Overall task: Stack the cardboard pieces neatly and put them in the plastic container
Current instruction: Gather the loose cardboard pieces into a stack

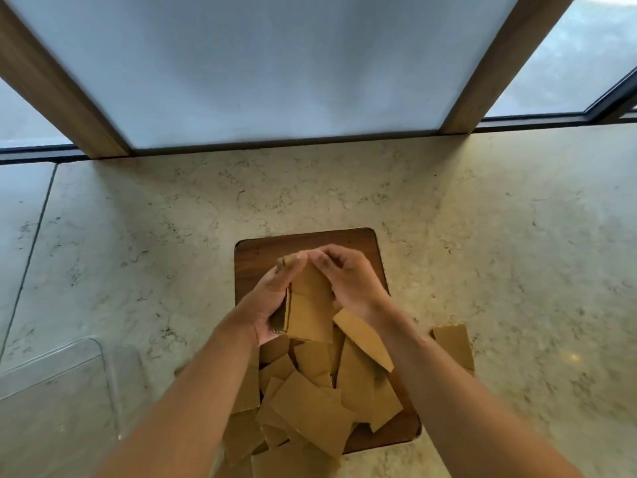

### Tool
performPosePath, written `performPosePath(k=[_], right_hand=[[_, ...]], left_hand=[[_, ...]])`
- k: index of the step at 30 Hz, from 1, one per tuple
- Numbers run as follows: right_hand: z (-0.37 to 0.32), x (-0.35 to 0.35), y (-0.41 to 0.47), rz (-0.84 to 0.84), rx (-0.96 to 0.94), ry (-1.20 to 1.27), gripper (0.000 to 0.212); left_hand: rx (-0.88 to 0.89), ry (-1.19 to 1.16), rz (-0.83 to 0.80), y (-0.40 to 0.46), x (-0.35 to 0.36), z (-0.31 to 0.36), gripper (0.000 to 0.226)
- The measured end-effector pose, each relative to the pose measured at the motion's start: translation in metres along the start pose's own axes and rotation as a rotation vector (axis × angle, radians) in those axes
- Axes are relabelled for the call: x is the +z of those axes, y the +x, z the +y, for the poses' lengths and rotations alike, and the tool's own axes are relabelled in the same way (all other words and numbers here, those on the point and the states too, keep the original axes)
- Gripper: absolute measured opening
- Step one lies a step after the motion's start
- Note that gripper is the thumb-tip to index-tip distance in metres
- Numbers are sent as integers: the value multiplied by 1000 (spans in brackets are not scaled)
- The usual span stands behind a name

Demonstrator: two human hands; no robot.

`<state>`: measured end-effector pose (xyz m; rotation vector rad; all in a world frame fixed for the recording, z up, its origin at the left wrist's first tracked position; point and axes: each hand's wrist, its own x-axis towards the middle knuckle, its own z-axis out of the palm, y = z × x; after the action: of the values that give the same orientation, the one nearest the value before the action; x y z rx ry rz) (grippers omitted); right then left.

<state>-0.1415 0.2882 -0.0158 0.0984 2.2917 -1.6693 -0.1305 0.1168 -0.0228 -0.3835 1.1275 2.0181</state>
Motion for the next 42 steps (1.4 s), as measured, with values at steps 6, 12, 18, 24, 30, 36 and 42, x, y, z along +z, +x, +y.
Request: performPosePath(k=[6,12,18,24,30,36,42], right_hand=[[43,-27,-57,232,100,-392,41],[70,-42,-99,123,-3,-647,38],[33,-54,-105,426,211,247,13],[16,-34,-130,83,212,607,35],[0,-31,-133,-82,-156,526,31],[3,-9,-127,-247,-129,314,61],[9,13,-127,34,-51,464,46]], left_hand=[[53,-435,90,-4,3,-24,46],[74,-608,176,-32,7,-43,33],[61,-615,123,-51,25,-57,32],[66,-645,123,-54,40,-69,50],[-20,-431,74,-65,36,-71,55],[61,-307,-15,-69,31,-69,74],[198,-445,122,-53,26,-71,64]])
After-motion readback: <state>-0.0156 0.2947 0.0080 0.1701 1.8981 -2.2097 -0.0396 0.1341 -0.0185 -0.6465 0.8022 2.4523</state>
